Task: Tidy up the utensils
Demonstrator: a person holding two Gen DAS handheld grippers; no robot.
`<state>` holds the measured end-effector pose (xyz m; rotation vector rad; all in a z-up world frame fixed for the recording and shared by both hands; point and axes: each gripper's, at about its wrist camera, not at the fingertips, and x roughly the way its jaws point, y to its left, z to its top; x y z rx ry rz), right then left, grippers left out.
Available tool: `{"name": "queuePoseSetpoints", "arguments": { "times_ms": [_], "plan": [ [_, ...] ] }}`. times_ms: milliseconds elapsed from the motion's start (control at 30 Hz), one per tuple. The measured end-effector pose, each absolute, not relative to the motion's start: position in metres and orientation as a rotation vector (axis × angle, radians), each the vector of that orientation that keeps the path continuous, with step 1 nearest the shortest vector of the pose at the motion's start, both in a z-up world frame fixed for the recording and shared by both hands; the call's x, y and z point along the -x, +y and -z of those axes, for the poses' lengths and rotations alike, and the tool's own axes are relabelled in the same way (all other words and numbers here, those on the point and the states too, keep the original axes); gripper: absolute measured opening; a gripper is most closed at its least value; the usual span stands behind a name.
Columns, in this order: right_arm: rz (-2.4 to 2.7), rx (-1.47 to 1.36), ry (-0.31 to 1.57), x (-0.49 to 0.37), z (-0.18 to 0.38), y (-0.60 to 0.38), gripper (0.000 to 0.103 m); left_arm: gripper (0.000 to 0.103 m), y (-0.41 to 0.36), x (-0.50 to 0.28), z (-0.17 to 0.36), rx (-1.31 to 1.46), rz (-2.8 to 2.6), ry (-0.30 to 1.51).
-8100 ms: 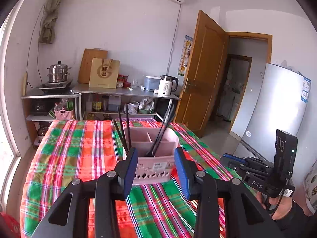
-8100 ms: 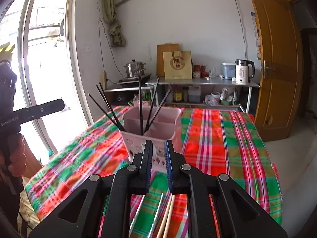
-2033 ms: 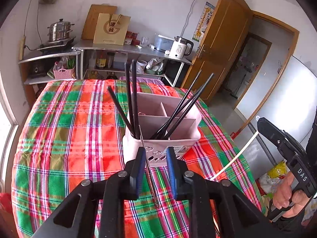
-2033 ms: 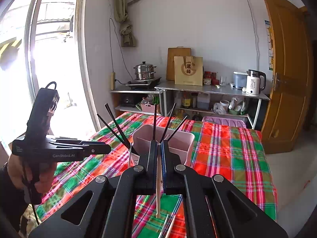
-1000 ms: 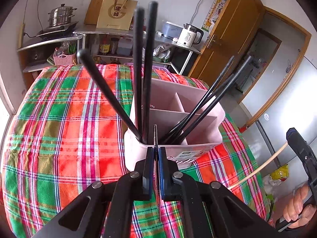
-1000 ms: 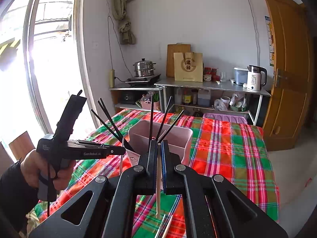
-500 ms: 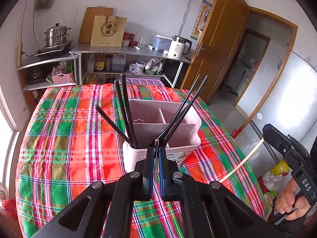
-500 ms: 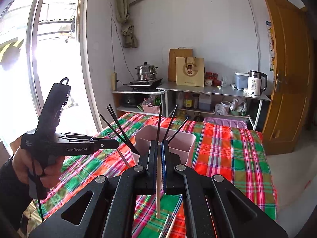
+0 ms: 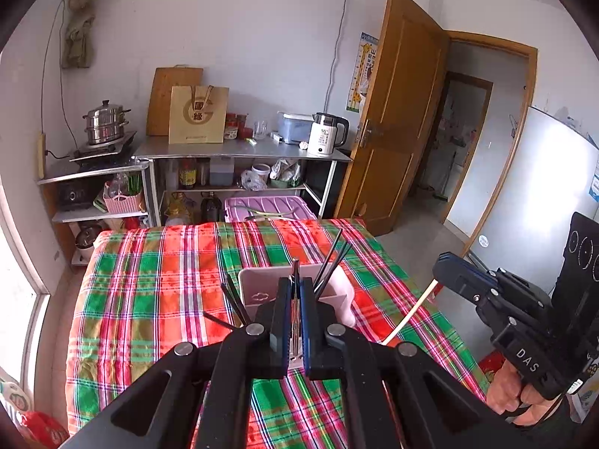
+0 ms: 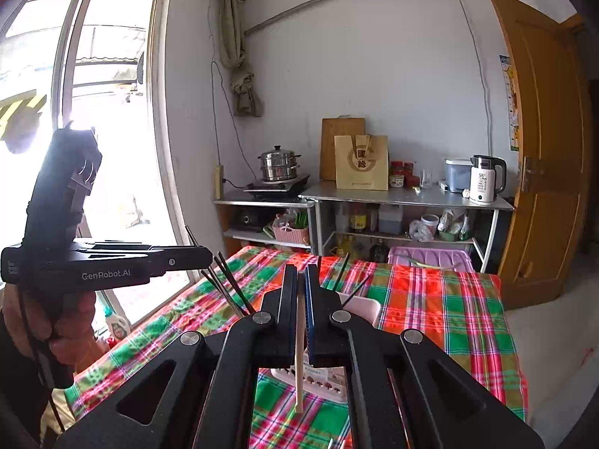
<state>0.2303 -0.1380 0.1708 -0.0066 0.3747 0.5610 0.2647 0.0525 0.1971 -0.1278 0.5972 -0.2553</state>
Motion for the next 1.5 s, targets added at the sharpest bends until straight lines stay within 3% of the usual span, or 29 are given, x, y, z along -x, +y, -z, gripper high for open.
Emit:
{"name": "queuePoseSetpoints", "arguments": {
  "times_ms": [633, 1500],
  "plan": [
    [-0.563, -0.018, 0.267, -0.273, -0.182, -0.099, 0.003, 0.004, 0.057, -0.321, -0.189, 0.071, 0.229, 0.613],
    [-0.555, 0.061, 0.441, -0.296, -0.132, -0.087, 0.003, 0.004, 0.074, -0.351, -0.16, 0.073, 0.181, 0.708]
  ]
}}
